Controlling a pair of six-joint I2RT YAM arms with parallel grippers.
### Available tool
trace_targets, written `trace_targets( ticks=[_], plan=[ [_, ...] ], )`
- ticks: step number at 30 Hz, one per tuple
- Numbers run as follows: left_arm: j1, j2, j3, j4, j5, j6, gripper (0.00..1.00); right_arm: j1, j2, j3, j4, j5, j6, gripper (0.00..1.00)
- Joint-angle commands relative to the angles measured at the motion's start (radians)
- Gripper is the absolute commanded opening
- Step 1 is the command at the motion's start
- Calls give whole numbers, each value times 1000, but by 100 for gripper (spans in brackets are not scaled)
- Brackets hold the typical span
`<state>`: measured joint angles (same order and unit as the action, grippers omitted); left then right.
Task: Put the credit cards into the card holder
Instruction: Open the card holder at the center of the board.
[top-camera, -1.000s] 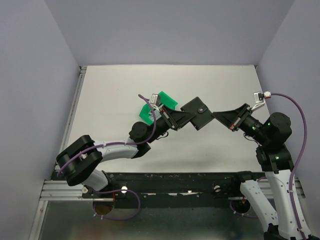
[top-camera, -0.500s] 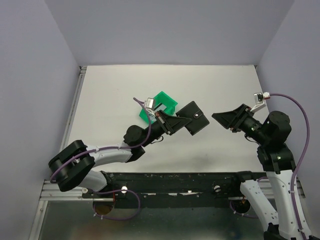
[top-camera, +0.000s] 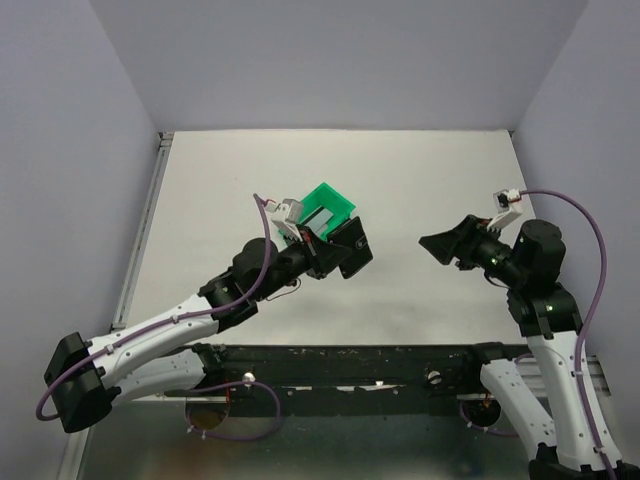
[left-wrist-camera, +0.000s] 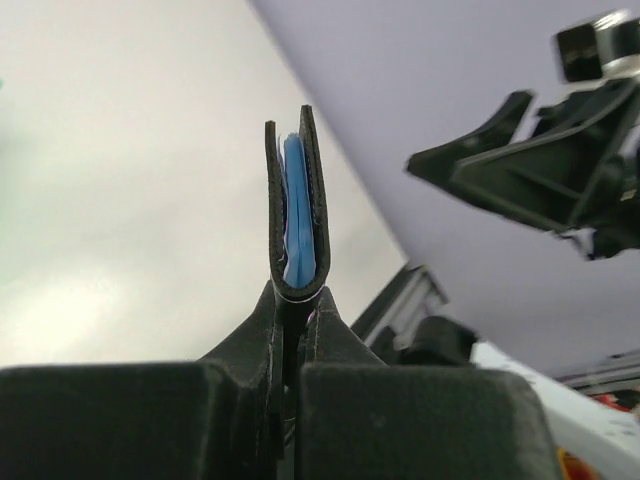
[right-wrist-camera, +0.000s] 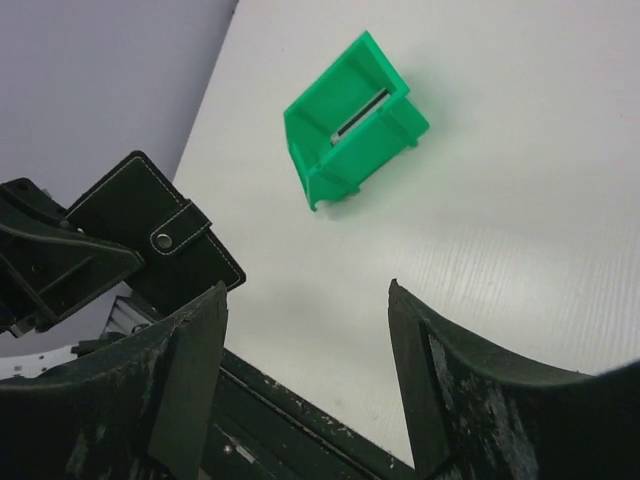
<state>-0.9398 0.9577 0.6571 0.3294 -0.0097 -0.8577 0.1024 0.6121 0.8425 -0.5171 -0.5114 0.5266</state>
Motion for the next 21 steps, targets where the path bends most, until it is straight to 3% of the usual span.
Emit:
trace_targets(
  ticks=[1,4,9,13,21],
  plan=[
    [-2,-4,4,-283,-104,129,0,8,37,-52,2,63,-34,73],
    [-2,-10,-28,-262,-125,143,0,72,83,-59,12,146,-28,73],
    [-1,13,-31,-242,-150,180,0,365,263,12,22,416,-10,73],
    [-2,75,35,-314,-168,210,0,466,362,24,126,422,77,71],
    [-4,101,41,-348,-196,240,0,543,420,46,224,418,176,67]
  ],
)
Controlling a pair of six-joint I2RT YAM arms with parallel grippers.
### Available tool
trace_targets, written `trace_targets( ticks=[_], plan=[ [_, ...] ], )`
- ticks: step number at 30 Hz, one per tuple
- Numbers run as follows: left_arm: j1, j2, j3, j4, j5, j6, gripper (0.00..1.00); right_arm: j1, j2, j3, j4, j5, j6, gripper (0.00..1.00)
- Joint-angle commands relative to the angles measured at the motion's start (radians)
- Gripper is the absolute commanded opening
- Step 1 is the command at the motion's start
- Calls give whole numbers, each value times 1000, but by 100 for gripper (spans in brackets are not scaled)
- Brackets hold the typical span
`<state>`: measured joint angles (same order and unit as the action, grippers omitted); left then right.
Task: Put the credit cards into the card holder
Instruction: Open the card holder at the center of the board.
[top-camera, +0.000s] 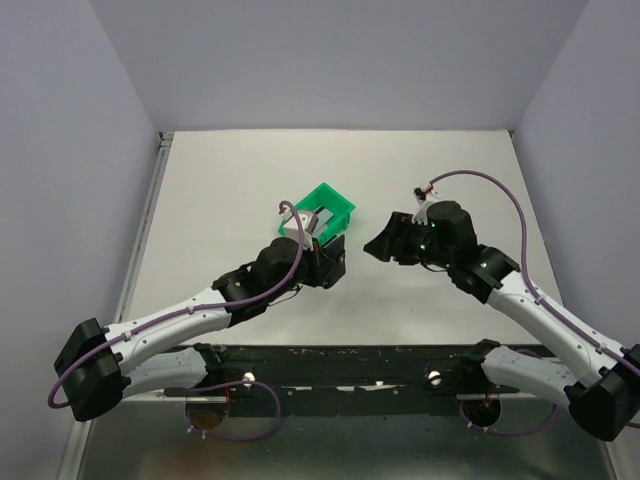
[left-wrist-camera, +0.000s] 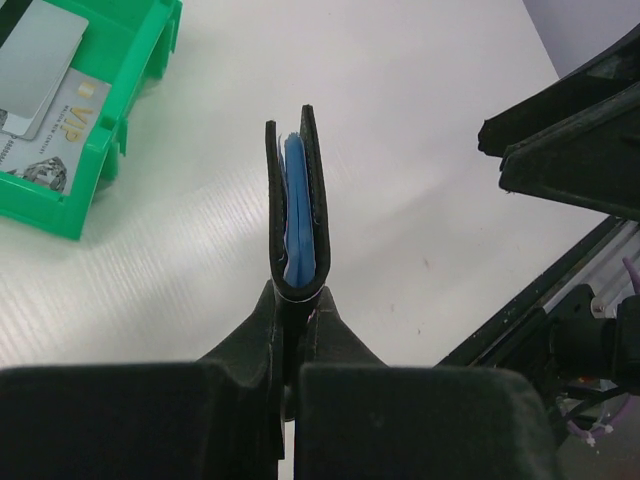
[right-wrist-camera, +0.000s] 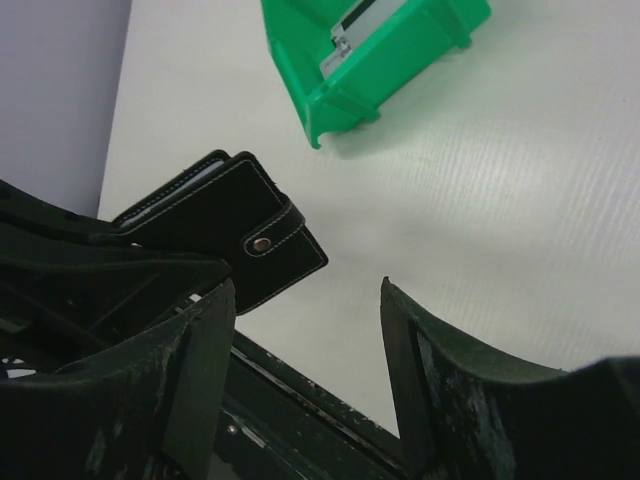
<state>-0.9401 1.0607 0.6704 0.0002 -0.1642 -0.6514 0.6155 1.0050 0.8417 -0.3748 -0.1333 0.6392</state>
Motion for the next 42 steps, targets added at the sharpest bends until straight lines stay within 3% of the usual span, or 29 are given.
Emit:
trace_targets(
  ticks=[1,10,22,42],
  plan=[
    [-3,1,28,-16,-38,33,0,39,47,54,83,41,66,66],
    [-12,2,31,30,-1,41,0,92,187,108,112,40,120,56],
    [-16,-5,28,46,2,53,0,142,302,183,63,30,131,54],
    [-17,-50,5,78,-41,59,0,170,360,163,-4,72,162,46]
  ],
)
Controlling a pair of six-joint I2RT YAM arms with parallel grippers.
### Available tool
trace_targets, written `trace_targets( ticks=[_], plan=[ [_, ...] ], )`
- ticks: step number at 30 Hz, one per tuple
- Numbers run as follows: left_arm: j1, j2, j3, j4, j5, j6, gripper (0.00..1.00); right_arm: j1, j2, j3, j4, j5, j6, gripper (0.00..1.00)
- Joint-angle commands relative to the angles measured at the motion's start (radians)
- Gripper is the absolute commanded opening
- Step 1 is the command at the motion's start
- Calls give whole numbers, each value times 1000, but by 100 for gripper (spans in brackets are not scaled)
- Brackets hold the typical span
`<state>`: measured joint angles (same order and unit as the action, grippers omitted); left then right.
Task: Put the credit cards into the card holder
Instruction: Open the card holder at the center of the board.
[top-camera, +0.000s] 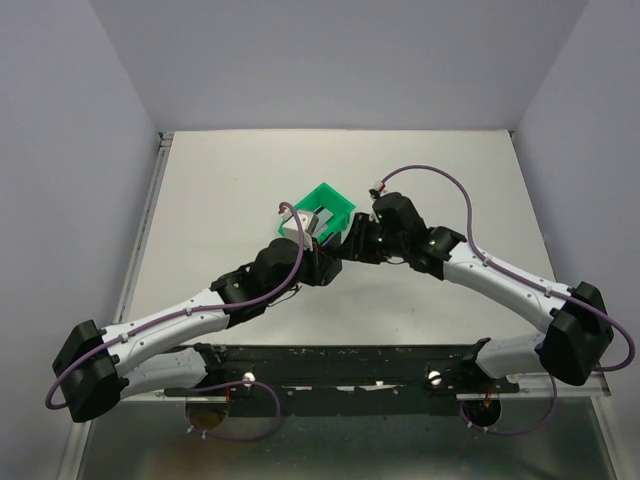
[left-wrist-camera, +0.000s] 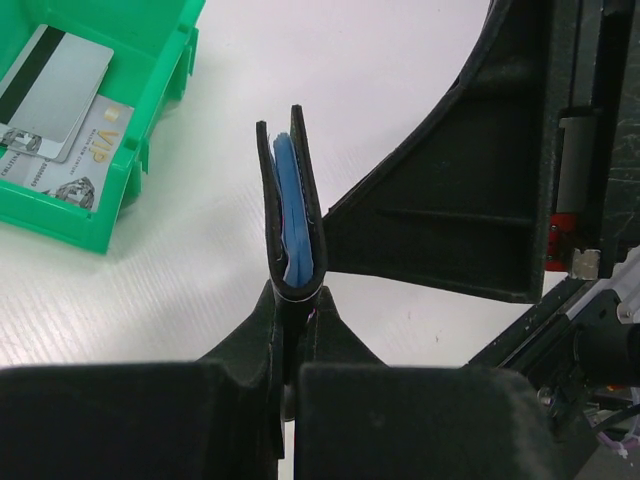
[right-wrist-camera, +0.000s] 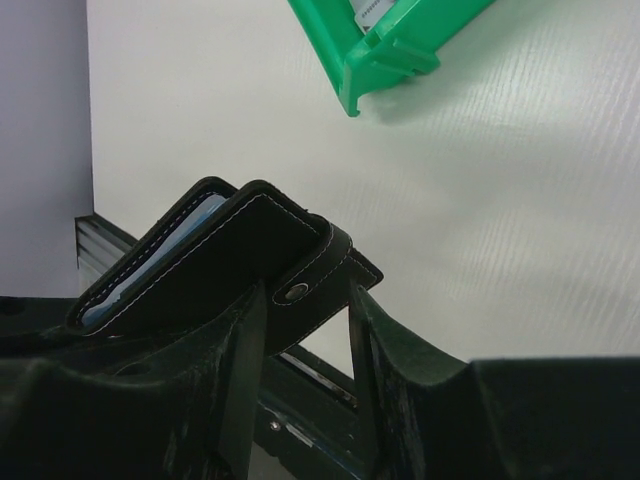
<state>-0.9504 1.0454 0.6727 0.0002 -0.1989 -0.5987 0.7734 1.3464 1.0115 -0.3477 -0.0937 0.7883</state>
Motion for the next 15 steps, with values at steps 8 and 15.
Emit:
trace_targets(
  ticks=[8,15],
  plan=[
    [-7,-59,-5,72,-25,7,0,12,51,42,-203,176,-14,27],
    [-7,-65,-9,73,-30,5,0,12,48,65,-355,321,-11,25]
  ],
)
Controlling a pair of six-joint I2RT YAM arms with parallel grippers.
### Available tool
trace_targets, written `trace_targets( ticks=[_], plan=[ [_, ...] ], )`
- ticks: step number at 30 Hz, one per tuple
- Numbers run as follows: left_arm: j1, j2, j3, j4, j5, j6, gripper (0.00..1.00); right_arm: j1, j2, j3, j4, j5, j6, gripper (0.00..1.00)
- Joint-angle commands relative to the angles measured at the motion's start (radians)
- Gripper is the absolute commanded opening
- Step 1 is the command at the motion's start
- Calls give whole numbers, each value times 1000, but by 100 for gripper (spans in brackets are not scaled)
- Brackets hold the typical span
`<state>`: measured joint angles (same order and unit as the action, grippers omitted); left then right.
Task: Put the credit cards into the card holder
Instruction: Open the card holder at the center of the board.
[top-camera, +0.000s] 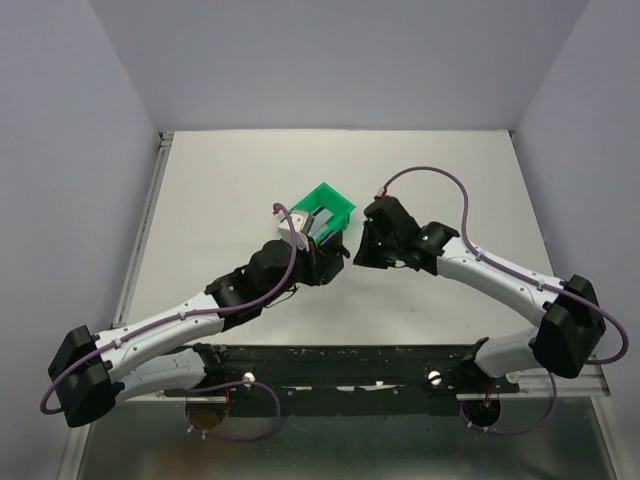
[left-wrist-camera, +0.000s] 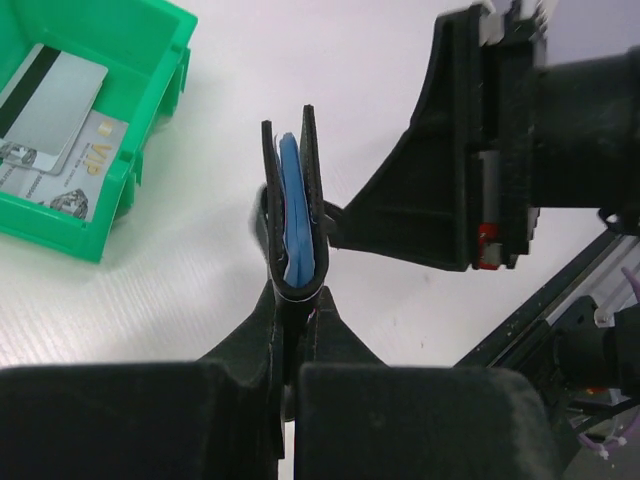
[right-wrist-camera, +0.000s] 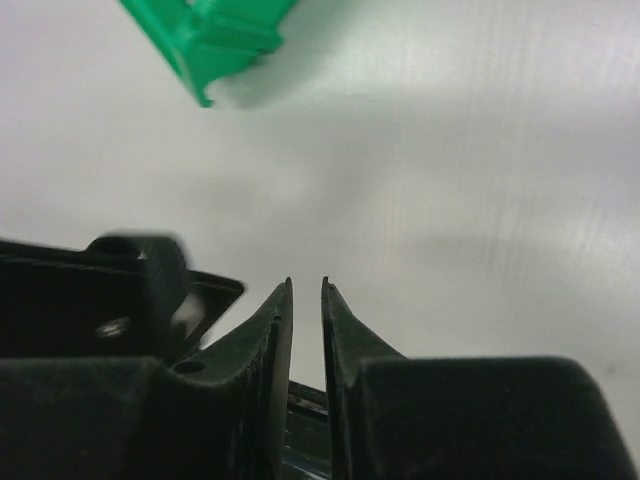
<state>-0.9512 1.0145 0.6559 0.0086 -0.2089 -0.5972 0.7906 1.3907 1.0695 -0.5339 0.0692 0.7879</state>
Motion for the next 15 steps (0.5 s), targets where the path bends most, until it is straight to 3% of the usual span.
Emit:
trace_targets(
  ticks=[1,4,10,15],
  plan=[
    [-6,-31,10,64,-20,4,0,-4,-18,0,-154,161,-15,26],
    [-6,-27,8,62,-17,4,0,-5,-116,-66,-56,149,-25,27],
    [-6,-25,10,53,-20,2,0,-4,-330,-224,196,92,-47,43],
    [-6,-16,14,53,-12,-1,0,-7,-329,-238,313,-61,-121,58]
  ],
)
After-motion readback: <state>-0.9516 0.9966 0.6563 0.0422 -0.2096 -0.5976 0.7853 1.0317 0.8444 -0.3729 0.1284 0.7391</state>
